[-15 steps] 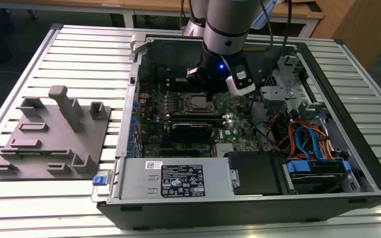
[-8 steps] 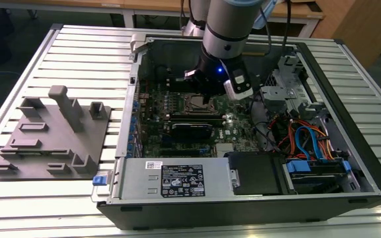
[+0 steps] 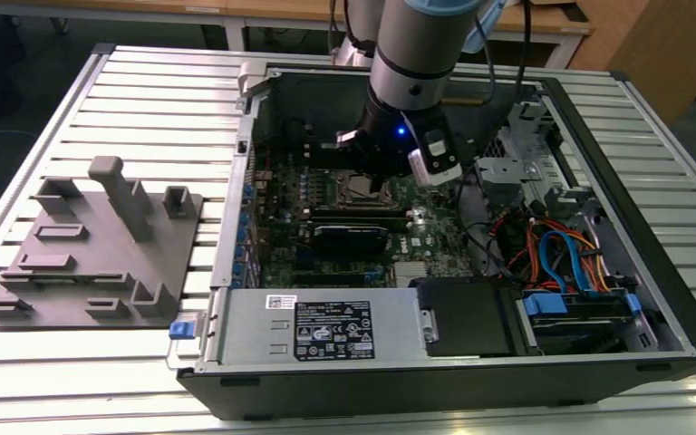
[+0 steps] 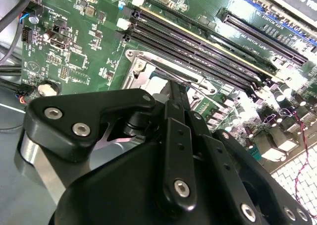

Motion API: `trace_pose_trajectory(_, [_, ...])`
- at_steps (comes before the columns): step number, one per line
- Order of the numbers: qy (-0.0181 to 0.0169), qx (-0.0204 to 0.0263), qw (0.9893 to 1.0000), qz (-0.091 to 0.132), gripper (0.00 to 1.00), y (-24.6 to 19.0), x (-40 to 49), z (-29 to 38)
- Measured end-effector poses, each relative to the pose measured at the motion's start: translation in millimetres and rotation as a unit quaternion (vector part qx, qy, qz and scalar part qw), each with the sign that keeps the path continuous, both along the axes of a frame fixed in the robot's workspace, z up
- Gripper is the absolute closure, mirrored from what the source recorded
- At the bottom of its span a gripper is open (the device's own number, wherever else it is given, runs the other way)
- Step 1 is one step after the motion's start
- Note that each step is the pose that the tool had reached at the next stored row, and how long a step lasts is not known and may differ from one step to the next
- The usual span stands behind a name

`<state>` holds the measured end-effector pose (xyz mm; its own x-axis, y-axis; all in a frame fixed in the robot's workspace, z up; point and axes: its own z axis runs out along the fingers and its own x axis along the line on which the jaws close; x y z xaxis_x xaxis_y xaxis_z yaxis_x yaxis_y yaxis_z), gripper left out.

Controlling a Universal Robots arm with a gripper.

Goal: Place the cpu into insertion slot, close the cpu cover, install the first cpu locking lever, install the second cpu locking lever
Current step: 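Install the second cpu locking lever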

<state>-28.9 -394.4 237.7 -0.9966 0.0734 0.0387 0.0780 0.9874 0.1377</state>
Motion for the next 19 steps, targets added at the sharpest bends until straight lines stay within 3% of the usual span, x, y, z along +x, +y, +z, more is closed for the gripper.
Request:
trace_pose_trajectory(5, [0.0000,0.0001,1.0000,0.000,0.90,-0.2,-0.1,-0.1])
trace_pose_trajectory(11, [0.0000,0.0007,1.0000,0.001,0.90,-4.8,-0.5,-0.6])
trace_pose_trajectory(19, [0.0011,0.0046,0.9999,0.010,0.90,-5.1,-13.3,-7.0])
